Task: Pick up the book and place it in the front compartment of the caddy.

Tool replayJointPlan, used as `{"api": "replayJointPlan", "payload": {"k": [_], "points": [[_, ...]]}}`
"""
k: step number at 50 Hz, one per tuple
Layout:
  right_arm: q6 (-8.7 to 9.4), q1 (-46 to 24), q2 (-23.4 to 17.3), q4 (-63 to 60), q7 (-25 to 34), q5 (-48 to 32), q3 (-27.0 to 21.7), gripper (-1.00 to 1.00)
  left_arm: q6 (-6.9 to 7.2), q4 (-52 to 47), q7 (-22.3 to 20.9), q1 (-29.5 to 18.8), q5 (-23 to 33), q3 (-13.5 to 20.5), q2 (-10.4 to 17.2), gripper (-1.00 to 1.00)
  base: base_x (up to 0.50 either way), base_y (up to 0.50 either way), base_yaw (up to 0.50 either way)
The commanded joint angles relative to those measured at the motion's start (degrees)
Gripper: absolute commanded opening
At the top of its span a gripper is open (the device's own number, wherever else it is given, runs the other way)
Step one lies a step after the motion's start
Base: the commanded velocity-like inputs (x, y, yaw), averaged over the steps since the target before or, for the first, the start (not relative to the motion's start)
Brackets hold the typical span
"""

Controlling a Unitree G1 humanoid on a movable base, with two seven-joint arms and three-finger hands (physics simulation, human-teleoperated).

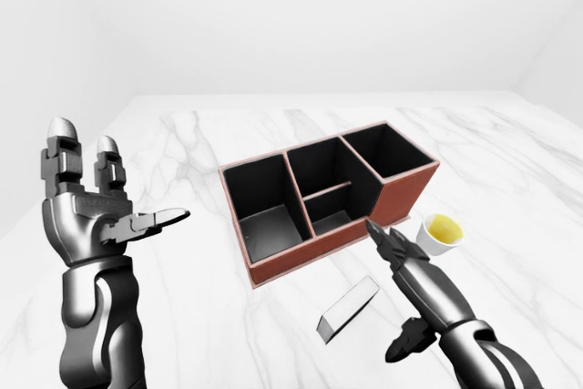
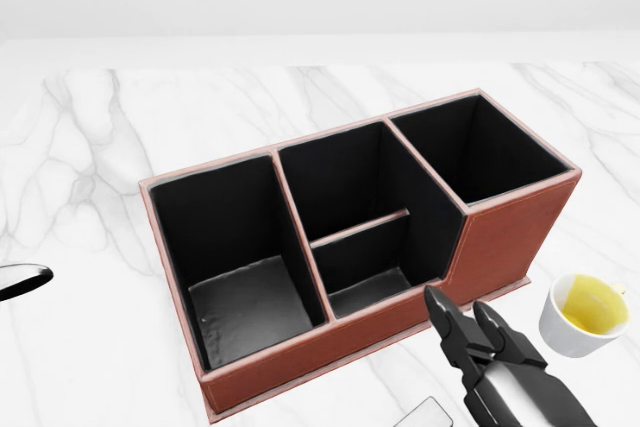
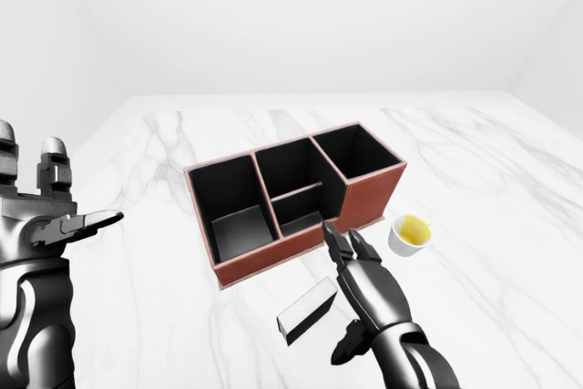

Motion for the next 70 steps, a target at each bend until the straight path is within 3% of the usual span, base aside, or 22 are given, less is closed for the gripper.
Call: {"api": "replayJointPlan", "payload": {"k": [1,19,70], "points": [[0.0,-1.7,-1.1,1.3,0.0,-3.2,2.2,0.98,0.0,-0.2,0.0,0.0,-0.2,0.2,0.1,1.0,0.0,0.0,0.0],[0.0,-3.1,-2.6,3.9,0.0,-7.7,6.6,0.98,0.0,-0.6,0.2,-0.1,-0.7,0.7,0.3,1.0,0.0,0.0,0.0],[0.0,-7.9,-3.9,11.9,0.0,-16.0,9.2,0.98,0.0,-1.2,0.4,0.1,-0.8,0.6,0.2,1.0,0.0,0.0,0.0]]}}
